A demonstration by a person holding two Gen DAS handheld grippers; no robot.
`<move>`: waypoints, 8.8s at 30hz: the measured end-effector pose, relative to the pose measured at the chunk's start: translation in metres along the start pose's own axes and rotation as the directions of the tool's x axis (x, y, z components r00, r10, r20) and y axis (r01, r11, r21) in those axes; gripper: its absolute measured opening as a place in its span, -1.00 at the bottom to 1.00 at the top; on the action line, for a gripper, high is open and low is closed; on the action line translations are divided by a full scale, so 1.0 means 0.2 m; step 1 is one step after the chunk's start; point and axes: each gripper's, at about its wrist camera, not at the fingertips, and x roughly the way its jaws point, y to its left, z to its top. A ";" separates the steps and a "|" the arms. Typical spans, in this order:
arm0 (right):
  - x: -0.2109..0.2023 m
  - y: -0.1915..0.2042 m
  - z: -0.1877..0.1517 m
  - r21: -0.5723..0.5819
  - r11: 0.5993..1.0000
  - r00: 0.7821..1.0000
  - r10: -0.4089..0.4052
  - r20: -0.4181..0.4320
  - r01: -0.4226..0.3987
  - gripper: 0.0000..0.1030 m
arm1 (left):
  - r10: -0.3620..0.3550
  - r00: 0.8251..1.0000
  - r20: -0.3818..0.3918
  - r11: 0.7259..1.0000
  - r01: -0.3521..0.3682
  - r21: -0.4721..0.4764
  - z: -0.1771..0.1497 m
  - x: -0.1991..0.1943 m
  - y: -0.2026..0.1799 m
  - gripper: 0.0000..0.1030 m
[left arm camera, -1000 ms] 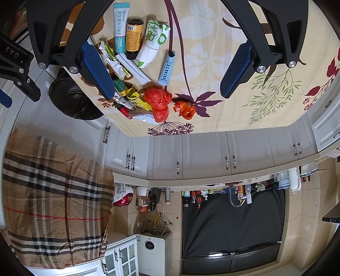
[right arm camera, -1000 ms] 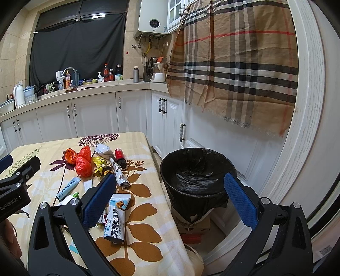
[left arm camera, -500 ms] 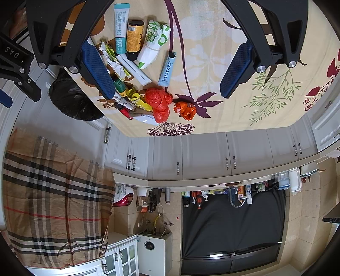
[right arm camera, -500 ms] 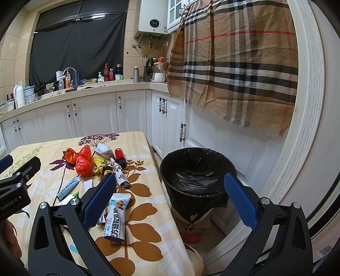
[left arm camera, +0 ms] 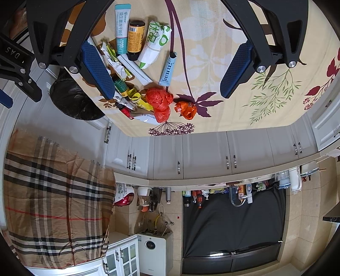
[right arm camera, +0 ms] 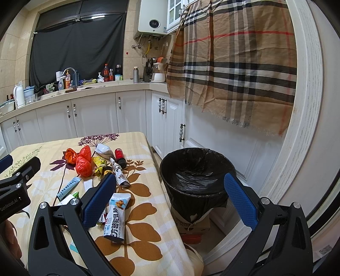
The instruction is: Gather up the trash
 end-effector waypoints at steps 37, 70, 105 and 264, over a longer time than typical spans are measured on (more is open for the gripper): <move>0.09 0.05 -0.09 -0.032 0.999 0.997 0.039 -0.064 -0.042 0.92 | 0.005 0.991 -0.131 1.000 -0.007 -0.020 -0.11 0.09 0.09 0.86; 0.33 0.33 -0.27 -0.071 0.961 0.920 0.233 -0.316 -0.267 -0.47 | 0.011 0.966 -0.258 0.999 -0.023 -0.043 -0.25 0.22 0.27 0.12; 0.30 0.15 -0.28 -0.004 0.967 0.935 0.244 -0.258 -0.254 -0.55 | -0.127 0.940 -0.317 0.988 0.149 0.046 -0.32 0.24 -0.03 -0.46; 1.16 -0.65 0.08 0.174 0.978 0.989 -0.096 -0.117 0.115 0.10 | -0.193 0.943 -0.269 0.951 0.248 0.185 0.26 1.20 -1.15 0.11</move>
